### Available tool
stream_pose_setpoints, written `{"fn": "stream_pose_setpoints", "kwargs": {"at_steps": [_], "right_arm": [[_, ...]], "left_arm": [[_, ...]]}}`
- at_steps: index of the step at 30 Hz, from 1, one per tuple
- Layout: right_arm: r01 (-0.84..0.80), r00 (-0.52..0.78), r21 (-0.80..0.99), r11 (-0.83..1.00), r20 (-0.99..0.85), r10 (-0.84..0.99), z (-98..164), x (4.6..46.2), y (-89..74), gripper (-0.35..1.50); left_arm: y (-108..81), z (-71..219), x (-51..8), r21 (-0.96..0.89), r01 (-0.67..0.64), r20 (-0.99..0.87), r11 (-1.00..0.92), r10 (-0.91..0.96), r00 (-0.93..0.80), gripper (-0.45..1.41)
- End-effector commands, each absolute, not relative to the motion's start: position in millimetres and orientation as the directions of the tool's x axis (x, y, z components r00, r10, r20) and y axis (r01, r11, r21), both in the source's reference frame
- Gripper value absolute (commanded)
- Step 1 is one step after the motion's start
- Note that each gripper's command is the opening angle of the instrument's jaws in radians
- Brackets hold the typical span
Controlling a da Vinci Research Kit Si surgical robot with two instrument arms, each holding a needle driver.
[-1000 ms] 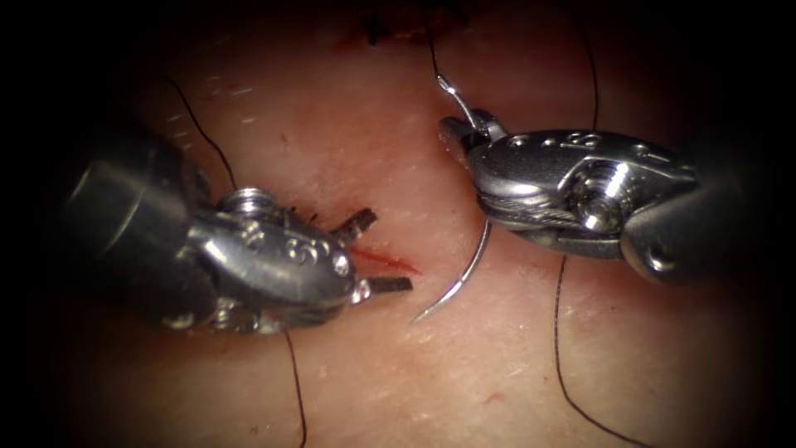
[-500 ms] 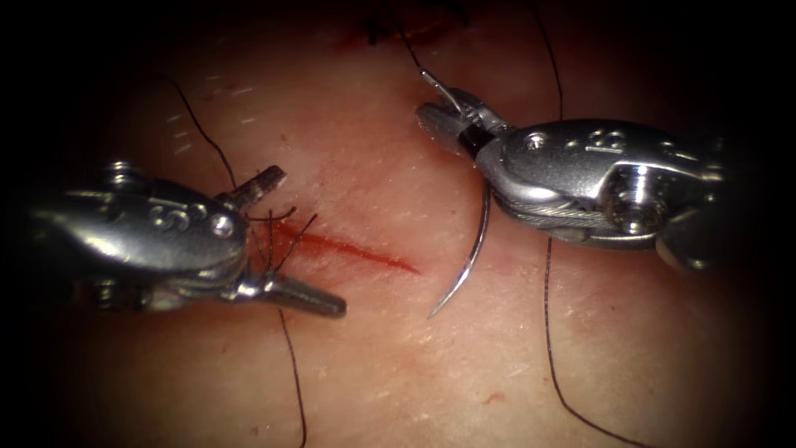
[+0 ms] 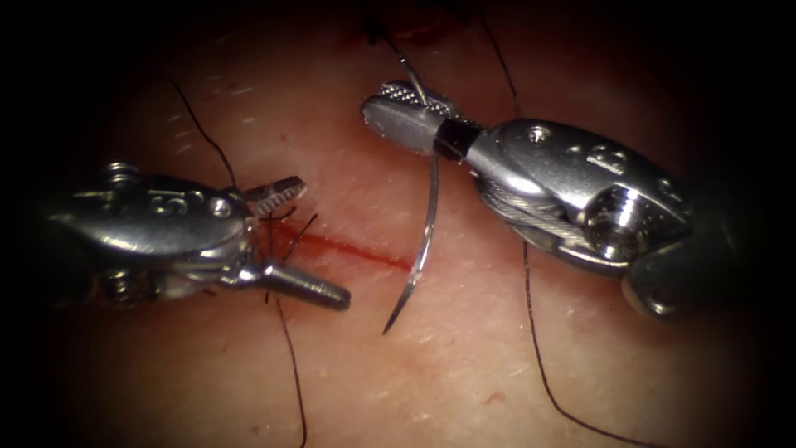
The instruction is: Wound Closure
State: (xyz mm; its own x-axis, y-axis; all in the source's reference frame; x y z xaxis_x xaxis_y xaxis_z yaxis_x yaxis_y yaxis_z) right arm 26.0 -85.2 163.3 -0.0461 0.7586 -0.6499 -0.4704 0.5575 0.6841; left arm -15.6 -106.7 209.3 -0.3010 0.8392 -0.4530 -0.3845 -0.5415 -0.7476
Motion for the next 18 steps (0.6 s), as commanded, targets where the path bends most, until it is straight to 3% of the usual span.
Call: {"fn": "stream_pose_setpoints", "kwargs": {"at_steps": [1, 11, 18], "right_arm": [[-0.434, -0.059, 0.706, 0.559, -0.642, 0.765, 163.8, 26.8, -86.7, -0.35], [-0.297, -0.125, 0.745, 0.597, -0.65, 0.749, 165.5, 26.4, -87.2, -0.35], [-0.265, -0.196, 0.754, 0.601, -0.652, 0.732, 164.8, 26.5, -86.9, -0.35]], "left_arm": [[-108.2, 209.0, -16.6, -0.773, -0.365, -0.44, -0.518, 0.854, -0.278, 1.01], [-107.8, 209.0, -17.0, -0.889, -0.204, -0.387, -0.41, 0.911, -0.146, 0.94], [-107.0, 210.4, -19.6, -0.893, -0.179, -0.391, -0.413, 0.909, -0.145, 0.91]]}}
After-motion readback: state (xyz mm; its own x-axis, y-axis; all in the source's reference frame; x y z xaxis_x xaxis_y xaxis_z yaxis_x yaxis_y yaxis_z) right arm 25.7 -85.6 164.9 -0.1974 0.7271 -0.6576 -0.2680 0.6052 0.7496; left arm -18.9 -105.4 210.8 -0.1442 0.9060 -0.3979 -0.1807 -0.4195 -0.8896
